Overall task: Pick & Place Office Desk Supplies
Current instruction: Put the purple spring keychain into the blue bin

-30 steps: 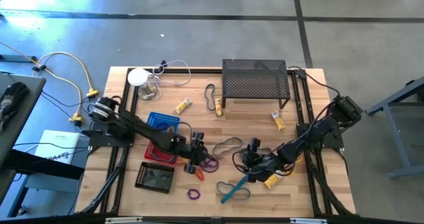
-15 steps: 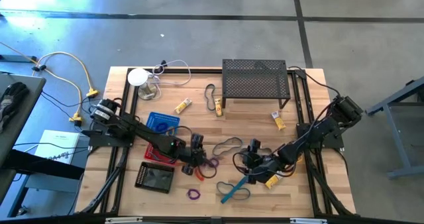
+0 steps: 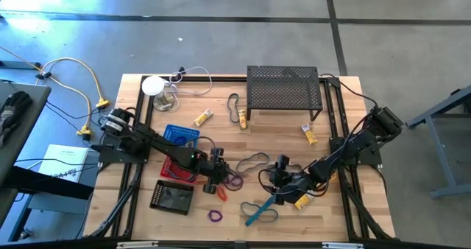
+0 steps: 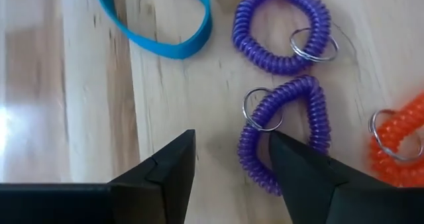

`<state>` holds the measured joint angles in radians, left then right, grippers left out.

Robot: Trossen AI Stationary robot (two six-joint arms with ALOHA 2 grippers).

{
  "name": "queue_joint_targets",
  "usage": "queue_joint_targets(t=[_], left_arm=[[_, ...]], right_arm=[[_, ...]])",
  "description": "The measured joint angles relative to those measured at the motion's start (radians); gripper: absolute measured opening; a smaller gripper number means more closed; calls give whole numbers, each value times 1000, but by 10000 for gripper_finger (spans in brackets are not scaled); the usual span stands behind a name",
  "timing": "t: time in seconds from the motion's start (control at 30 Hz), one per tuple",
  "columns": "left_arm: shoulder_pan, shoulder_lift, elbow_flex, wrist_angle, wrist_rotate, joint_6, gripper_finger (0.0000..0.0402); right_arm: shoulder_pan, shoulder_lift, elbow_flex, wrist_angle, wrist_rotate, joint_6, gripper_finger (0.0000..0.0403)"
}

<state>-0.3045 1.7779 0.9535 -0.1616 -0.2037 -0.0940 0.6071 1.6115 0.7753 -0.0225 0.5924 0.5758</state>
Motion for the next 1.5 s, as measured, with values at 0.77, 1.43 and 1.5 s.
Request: queue_joint_targets(t=[0.77,1.43,1.5], left_arm=[[51,-82,-16,-62,44,-46,6],[134,-607,-15,-955,-362,-617,4],[166,-608,-36,-984,-323,-615,4]], right_arm=[[31,0,0,5,-16,34,260],[37,0,-23,13,-14,74,260],[37,0,-31,13,-15,87,260]])
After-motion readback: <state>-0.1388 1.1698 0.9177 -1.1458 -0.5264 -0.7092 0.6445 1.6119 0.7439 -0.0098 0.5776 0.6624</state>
